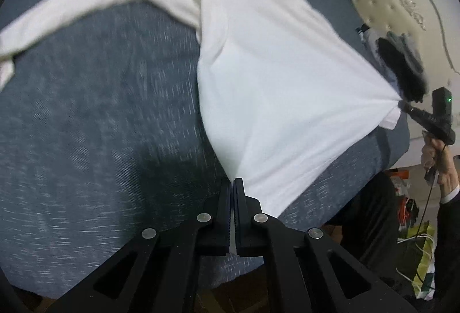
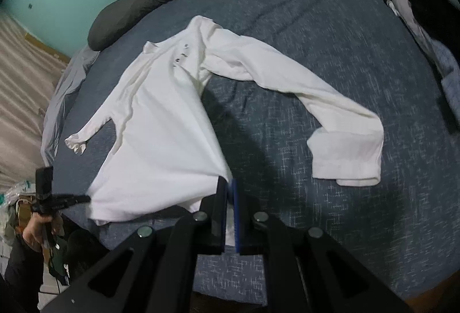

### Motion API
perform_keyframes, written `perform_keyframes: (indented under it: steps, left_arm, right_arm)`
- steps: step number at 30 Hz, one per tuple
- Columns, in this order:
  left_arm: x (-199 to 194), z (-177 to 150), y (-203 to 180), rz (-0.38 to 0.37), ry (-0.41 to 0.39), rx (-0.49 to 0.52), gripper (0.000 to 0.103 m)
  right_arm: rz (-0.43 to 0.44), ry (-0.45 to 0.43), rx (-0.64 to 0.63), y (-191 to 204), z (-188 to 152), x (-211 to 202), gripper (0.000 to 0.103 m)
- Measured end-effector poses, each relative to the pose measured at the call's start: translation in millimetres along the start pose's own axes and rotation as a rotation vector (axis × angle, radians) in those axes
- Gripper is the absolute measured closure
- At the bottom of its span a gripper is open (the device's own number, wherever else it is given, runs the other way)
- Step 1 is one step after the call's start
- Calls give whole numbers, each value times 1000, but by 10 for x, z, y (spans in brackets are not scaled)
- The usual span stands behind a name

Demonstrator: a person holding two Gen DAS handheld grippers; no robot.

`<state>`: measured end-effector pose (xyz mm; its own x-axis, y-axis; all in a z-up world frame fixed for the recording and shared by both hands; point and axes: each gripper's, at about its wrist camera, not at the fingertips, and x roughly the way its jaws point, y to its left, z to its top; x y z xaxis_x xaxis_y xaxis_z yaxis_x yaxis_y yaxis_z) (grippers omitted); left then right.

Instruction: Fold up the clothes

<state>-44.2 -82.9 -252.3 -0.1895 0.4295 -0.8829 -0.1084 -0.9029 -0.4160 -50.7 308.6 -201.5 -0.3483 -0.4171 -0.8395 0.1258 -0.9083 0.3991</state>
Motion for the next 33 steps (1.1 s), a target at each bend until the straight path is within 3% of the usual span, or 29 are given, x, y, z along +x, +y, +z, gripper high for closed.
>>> perform_keyframes:
  steps: [4,10,17,27,29,33]
  left_arm:
    - [-474,4,46,3,-66,13,102]
    - [-830,218,-35,22,-116,32,102]
    - [-181,94,43,35,-1,0,102]
    - [133,120,126,-13,13,-67,101]
    - [119,110,134,-14,17,-73,96]
    - [42,66,266,-2,9,-108,69]
  right_arm:
    - [23,-5,-14,101,43,-176,100]
    - [24,32,-85,270,-20,-245,100]
    - [-51,137,-22,14,-276,287,100]
    - [-72,62,43,-277,-264,489,100]
    - [-81,60,41,-289,-235,537,100]
    - [-90,78,36,-319,-248,618,100]
